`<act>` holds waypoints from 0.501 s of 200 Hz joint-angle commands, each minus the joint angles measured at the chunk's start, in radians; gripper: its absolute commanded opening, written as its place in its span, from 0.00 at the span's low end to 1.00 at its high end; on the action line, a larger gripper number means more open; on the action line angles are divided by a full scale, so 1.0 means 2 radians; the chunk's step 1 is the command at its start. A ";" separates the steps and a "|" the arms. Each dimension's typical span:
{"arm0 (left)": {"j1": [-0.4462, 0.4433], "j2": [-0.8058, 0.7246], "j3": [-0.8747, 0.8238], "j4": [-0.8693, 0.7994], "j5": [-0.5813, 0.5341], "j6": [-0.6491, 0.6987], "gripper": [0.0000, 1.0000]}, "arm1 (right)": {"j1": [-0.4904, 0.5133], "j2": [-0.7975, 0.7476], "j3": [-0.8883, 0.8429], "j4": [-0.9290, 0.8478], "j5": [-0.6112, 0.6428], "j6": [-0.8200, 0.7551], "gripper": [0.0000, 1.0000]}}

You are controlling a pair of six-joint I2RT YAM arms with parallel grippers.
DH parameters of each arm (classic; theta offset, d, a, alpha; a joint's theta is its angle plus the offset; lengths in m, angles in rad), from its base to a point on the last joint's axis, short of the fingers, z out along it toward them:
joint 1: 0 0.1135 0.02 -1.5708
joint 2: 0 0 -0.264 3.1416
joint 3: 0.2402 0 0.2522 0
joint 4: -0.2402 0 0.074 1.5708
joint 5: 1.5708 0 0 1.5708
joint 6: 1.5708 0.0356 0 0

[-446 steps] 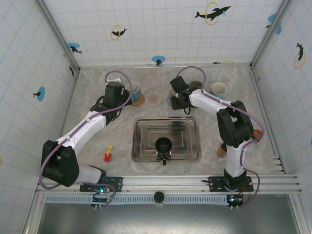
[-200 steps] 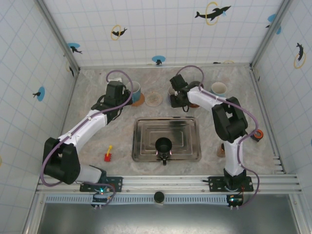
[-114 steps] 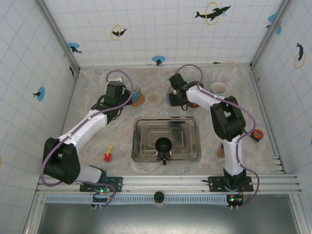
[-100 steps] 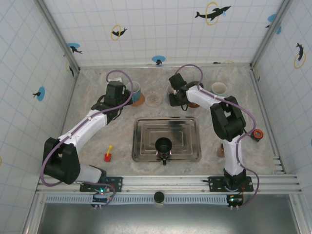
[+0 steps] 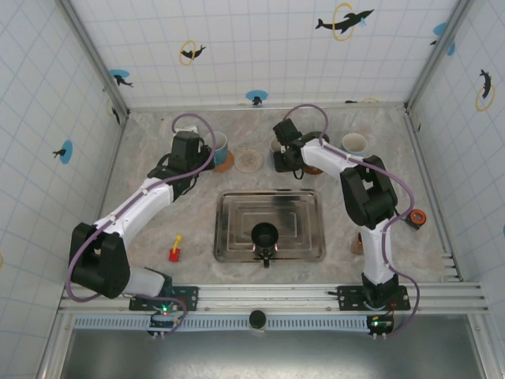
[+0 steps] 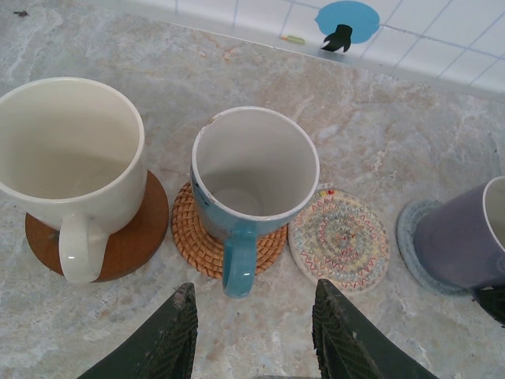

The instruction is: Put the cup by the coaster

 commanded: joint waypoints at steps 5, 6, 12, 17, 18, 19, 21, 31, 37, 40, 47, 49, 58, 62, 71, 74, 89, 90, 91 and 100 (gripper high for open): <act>-0.002 0.003 0.015 0.008 0.006 0.011 0.41 | 0.004 -0.013 0.018 -0.009 0.006 0.001 0.00; -0.002 0.003 0.015 0.008 0.006 0.010 0.41 | 0.005 -0.013 0.017 -0.009 0.006 0.001 0.00; -0.002 0.003 0.014 0.007 0.006 0.010 0.41 | 0.005 -0.014 0.016 -0.010 0.006 0.001 0.00; -0.002 0.003 0.015 0.008 0.006 0.010 0.41 | 0.005 -0.015 0.016 -0.009 0.007 0.002 0.00; -0.002 0.003 0.015 0.008 0.006 0.011 0.41 | 0.005 -0.015 0.016 -0.010 0.007 0.002 0.00; -0.002 0.003 0.015 0.007 0.006 0.011 0.41 | 0.005 -0.015 0.015 -0.010 0.007 0.003 0.00; -0.002 0.003 0.015 0.007 0.006 0.010 0.41 | 0.005 -0.016 0.015 -0.010 0.007 0.003 0.00; -0.001 0.002 0.015 0.008 0.007 0.011 0.41 | 0.005 -0.017 0.013 -0.009 0.007 0.002 0.00; -0.002 0.002 0.015 0.008 0.006 0.010 0.41 | 0.005 -0.018 0.012 -0.010 0.007 0.002 0.00; -0.003 0.001 0.015 0.008 0.006 0.010 0.41 | 0.005 -0.019 0.012 -0.010 0.008 0.002 0.00; -0.002 0.001 0.014 0.008 0.006 0.010 0.41 | 0.005 -0.021 0.010 -0.009 0.009 0.003 0.00; -0.002 0.001 0.014 0.008 0.006 0.011 0.41 | 0.005 -0.021 0.010 -0.009 0.009 0.003 0.00; -0.002 0.001 0.014 0.008 0.006 0.011 0.41 | 0.005 -0.022 0.008 -0.010 0.009 0.003 0.00; -0.003 0.001 0.014 0.008 0.006 0.010 0.41 | 0.005 -0.024 0.008 -0.009 0.009 0.003 0.00; -0.001 0.000 0.014 0.008 0.006 0.010 0.41 | 0.005 -0.025 0.006 -0.009 0.010 0.003 0.00; -0.003 0.000 0.014 0.008 0.006 0.011 0.41 | 0.005 -0.025 0.006 -0.009 0.010 0.003 0.00; -0.002 0.000 0.014 0.008 0.006 0.010 0.41 | 0.005 -0.027 0.005 -0.010 0.012 0.004 0.00; -0.002 0.000 0.013 0.008 0.006 0.010 0.41 | 0.005 -0.027 0.005 -0.010 0.012 0.004 0.00; -0.002 -0.001 0.013 0.008 0.006 0.010 0.41 | 0.006 -0.027 0.005 -0.010 0.012 0.003 0.00; -0.002 0.000 0.013 0.007 0.006 0.010 0.41 | 0.006 -0.028 0.003 -0.010 0.012 0.003 0.00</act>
